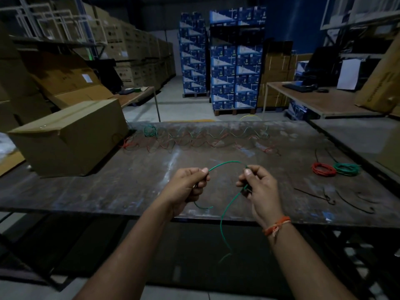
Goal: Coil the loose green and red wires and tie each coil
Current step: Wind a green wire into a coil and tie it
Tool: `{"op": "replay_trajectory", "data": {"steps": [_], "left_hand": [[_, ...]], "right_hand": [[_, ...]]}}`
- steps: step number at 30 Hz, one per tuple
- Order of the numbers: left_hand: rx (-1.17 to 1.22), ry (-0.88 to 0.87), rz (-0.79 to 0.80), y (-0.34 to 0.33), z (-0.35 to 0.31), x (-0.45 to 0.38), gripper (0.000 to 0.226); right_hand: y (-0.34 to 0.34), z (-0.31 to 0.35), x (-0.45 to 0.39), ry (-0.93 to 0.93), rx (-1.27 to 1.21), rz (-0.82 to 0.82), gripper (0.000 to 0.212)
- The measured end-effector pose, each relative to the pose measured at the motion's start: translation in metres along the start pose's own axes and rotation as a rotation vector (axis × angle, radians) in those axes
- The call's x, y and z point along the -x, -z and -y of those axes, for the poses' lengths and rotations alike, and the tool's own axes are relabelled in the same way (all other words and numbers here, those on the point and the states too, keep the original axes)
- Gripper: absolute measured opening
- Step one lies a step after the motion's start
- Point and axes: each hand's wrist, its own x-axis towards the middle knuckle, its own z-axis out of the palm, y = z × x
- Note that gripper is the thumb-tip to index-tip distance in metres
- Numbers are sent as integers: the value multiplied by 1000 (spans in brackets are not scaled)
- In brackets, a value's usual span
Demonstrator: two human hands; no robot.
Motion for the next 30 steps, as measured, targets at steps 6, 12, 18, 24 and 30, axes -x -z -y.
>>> {"op": "replay_trajectory", "data": {"steps": [6, 12, 18, 24, 30], "left_hand": [[251, -132, -62, 15, 12, 6, 26], [608, -192, -239, 6, -2, -7, 34], [718, -234, -389, 15, 12, -20, 27], [88, -254, -250, 6, 41, -6, 25], [113, -243, -54, -16, 38, 3, 23]], "right_hand": [[22, -23, -22, 47, 123, -259, 21], [22, -67, -2, -41, 1050, 449, 38], [3, -52, 44, 320, 1340, 854, 23], [-7, 6, 37, 763, 994, 600, 30], [-10, 34, 9, 617, 756, 326, 8]]}}
